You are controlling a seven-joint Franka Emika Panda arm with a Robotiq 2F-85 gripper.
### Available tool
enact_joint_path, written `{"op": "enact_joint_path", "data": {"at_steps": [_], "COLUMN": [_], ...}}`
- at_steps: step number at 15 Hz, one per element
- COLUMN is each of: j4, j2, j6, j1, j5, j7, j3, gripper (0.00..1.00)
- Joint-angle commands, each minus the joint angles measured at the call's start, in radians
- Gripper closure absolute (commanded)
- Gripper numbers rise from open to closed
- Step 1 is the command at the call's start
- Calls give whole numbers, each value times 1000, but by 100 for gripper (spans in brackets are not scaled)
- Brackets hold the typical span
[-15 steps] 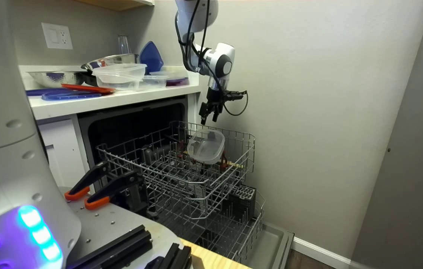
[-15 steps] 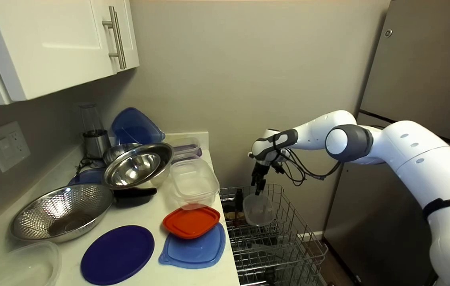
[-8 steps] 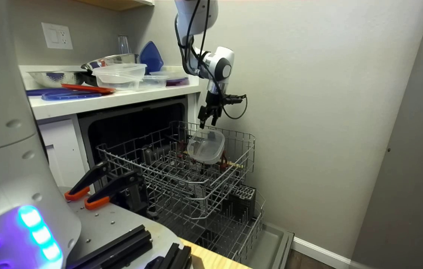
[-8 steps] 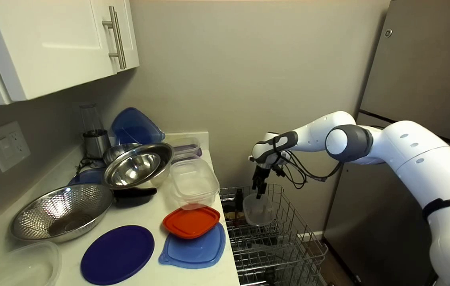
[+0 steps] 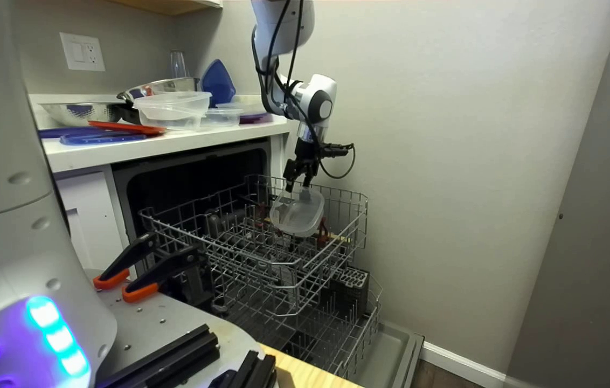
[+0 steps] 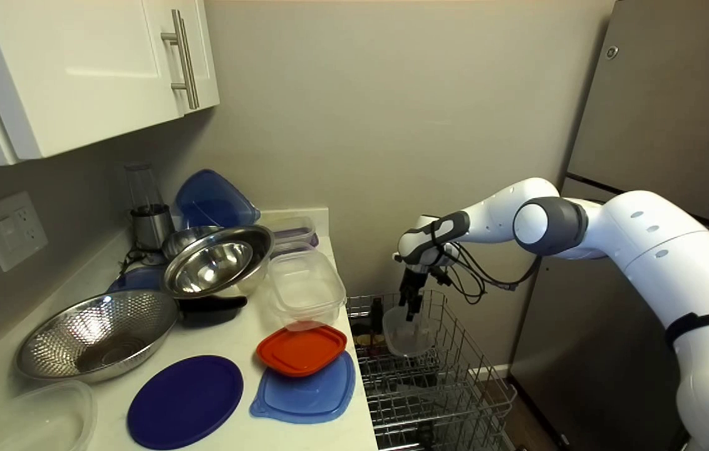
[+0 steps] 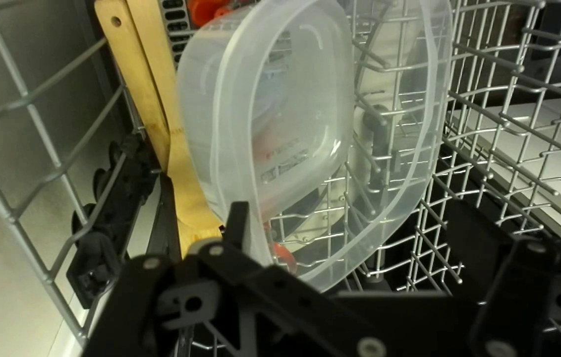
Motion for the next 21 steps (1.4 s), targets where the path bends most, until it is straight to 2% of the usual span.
{"op": "enact_joint_path", "data": {"at_steps": [1,7,16,21], "j4": [-81,-160,-350,-447], "j2": [-41,-110,-253,-269], "j6": [22,-18,-82,-68], "j1": [-21,-42,-67,-61], "j5": [26,39,90,137], "j7": [-33,-47,-52,-55], "j3": [10,33,51,61], "gripper": [0,0,0,0]}}
